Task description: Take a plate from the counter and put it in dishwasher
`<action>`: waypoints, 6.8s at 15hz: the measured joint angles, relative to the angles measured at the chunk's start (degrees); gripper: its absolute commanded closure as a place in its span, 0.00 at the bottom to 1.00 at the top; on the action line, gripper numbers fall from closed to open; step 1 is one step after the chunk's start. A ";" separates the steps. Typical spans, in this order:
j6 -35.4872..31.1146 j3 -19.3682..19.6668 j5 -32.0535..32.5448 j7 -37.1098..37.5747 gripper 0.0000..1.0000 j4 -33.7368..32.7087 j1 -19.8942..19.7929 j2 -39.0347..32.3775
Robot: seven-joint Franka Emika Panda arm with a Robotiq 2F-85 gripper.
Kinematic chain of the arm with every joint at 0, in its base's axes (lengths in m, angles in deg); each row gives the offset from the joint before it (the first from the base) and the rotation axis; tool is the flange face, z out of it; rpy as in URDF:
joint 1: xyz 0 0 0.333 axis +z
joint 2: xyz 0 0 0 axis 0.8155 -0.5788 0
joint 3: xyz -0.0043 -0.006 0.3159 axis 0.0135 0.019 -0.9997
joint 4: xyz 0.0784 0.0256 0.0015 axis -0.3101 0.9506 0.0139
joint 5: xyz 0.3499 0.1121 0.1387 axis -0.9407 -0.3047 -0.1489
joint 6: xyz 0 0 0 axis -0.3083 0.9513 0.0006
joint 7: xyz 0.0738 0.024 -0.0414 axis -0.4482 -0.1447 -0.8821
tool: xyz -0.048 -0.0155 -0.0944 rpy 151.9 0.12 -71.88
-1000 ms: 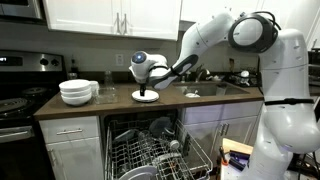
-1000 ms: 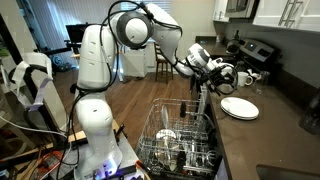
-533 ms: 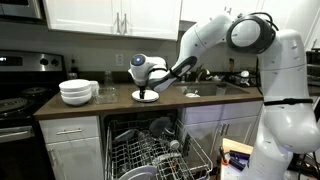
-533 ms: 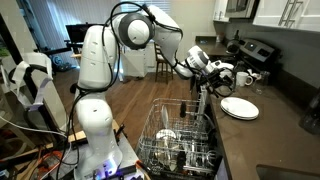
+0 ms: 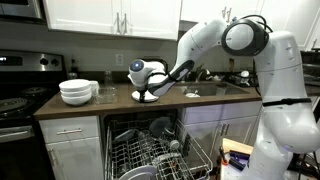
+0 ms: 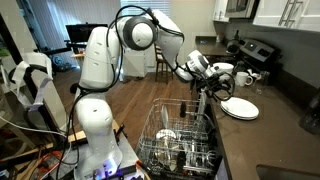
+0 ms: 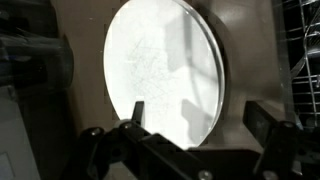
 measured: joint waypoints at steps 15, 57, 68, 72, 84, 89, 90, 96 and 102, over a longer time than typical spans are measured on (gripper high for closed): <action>-1.93 1.28 5.66 3.79 0.21 -2.75 -0.01 -2.90; -3.96 2.18 14.24 9.54 0.05 -3.85 -0.06 -5.13; -2.09 2.20 14.20 9.54 0.00 -4.09 -0.11 -5.13; -0.70 2.15 14.18 9.54 0.00 -4.57 -0.11 -5.13; -0.46 2.27 15.83 9.54 0.00 -6.02 -0.21 -6.03; -0.53 2.27 16.42 9.54 0.25 -6.17 -0.26 -6.20; -0.55 2.27 16.42 9.54 0.27 -6.17 -0.26 -6.26; -0.56 2.30 16.44 9.54 0.11 -6.28 -0.31 -6.61; -0.59 2.38 16.45 9.54 0.35 -6.84 -0.63 -6.93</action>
